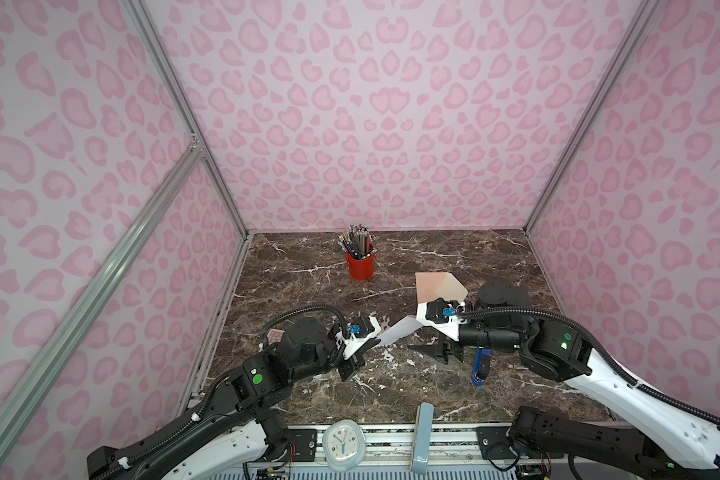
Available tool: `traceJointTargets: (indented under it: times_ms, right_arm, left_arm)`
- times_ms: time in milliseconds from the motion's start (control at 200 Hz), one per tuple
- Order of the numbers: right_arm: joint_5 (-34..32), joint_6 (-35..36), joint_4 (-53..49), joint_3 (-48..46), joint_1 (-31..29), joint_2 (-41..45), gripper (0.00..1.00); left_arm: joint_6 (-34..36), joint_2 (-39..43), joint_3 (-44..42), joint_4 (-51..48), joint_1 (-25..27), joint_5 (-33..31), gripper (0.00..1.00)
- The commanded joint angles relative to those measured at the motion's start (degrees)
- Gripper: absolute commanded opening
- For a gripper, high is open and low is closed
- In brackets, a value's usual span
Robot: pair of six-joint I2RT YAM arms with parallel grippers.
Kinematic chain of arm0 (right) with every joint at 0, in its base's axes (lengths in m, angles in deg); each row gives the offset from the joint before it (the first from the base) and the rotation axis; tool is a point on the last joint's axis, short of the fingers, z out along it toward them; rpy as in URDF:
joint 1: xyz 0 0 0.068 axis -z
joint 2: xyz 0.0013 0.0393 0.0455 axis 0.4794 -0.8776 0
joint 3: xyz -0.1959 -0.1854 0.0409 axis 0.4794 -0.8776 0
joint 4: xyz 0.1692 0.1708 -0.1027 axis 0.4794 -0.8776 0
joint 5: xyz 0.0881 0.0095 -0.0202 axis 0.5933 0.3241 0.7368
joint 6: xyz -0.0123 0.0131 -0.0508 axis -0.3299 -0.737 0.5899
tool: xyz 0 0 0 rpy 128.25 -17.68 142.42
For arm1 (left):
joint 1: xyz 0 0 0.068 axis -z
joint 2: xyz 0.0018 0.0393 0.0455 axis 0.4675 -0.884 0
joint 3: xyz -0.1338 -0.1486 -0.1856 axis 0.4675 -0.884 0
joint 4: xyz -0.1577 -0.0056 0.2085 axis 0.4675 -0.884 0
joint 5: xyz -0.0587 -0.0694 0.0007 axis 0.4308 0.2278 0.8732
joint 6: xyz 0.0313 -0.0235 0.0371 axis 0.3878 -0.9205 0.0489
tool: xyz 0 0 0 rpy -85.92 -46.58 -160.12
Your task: Place the letter into the envelope and seal it
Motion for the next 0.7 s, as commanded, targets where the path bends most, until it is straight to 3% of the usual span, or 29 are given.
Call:
traceJointTargets:
  times_ms: [0, 345, 695]
  right_arm:
    - [0.6, 3.6, -4.8, 3.2, -0.1, -3.2, 0.73]
    - [6.1, 6.8, -9.1, 11.6, 0.2, -11.7, 0.70]
    - [13.0, 5.2, -9.8, 13.4, -0.9, -16.6, 0.50]
  left_arm:
    - [2.0, -0.1, 0.9, -1.7, 0.1, 1.2, 0.04]
    - [1.6, 0.0, 1.6, -2.8, 0.1, 3.7, 0.04]
    - [1.6, 0.9, 1.1, -2.5, 0.2, 3.5, 0.04]
